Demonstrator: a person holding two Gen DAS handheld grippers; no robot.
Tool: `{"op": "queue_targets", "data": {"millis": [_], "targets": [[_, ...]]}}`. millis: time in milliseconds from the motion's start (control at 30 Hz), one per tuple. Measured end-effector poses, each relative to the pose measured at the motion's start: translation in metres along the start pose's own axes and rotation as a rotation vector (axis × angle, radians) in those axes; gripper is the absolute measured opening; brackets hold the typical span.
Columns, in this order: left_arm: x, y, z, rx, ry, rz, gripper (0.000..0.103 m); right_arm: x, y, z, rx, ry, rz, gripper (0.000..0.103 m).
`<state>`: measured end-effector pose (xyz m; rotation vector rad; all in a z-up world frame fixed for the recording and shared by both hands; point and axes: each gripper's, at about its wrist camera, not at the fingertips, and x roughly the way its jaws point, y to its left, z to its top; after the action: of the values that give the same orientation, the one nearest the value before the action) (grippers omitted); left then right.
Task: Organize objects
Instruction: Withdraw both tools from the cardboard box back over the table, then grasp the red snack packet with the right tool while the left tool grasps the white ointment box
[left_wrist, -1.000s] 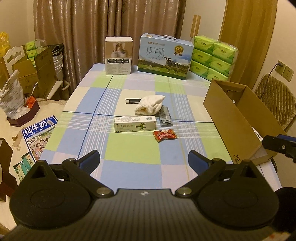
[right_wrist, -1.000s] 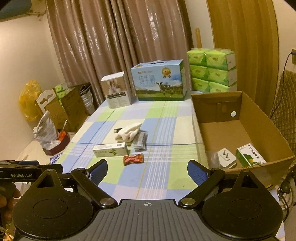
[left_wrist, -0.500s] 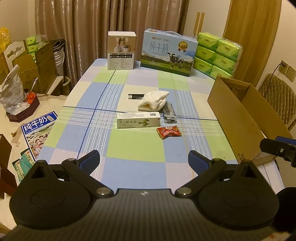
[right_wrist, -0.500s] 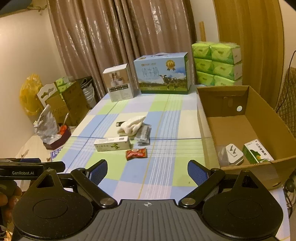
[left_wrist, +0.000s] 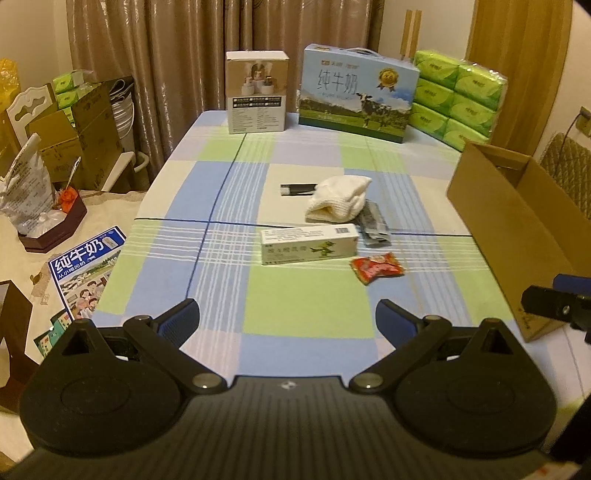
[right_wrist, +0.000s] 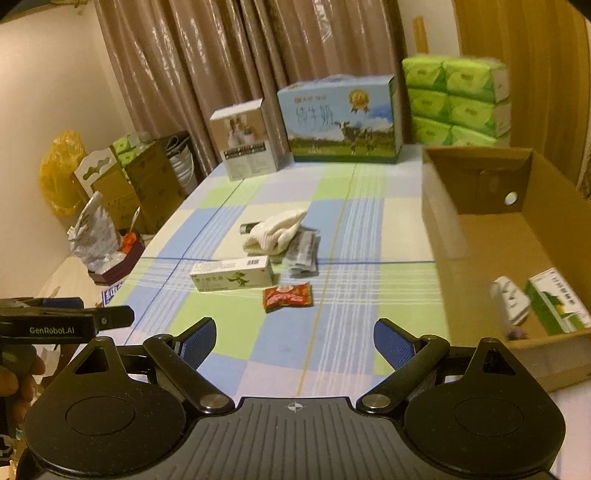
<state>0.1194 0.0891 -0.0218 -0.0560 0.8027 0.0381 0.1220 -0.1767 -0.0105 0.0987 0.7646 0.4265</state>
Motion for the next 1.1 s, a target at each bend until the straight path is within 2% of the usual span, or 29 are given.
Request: {"op": "queue_targets", "data": {"millis": [33, 100, 267, 500, 667, 933, 1067, 1100], "targets": [[0.005, 0.003, 0.002, 0.000, 0.002, 0.002, 0.100, 0.007, 0.000, 0.000, 0.003, 0.006, 0.005, 0.089], [0.016, 0.008, 0.006, -0.001, 0.006, 0.008, 0.100, 0.024, 0.001, 0.001, 0.007, 0.024, 0.015, 0.079], [0.048, 0.019, 0.015, -0.008, 0.024, 0.013, 0.100, 0.074, 0.003, 0.003, 0.022, 0.079, 0.040, 0.070], [0.095, 0.032, 0.022, -0.044, 0.037, 0.032, 0.100, 0.147, 0.003, 0.001, 0.052, 0.132, 0.048, 0.065], [0.124, 0.039, 0.023, -0.074, 0.046, 0.037, 0.100, 0.182, 0.001, -0.004, 0.071, 0.140, 0.027, 0.064], [0.150, 0.045, 0.025, -0.145, 0.040, 0.028, 0.100, 0.210, 0.015, 0.007, -0.013, 0.080, -0.039, 0.064], [0.155, 0.045, 0.022, -0.129, 0.050, 0.029, 0.100, 0.220, 0.026, 0.007, -0.102, 0.075, -0.093, 0.064], [0.157, 0.046, 0.021, -0.122, 0.053, 0.030, 0.100, 0.221, 0.027, 0.006, -0.125, 0.076, -0.103, 0.060]]}}
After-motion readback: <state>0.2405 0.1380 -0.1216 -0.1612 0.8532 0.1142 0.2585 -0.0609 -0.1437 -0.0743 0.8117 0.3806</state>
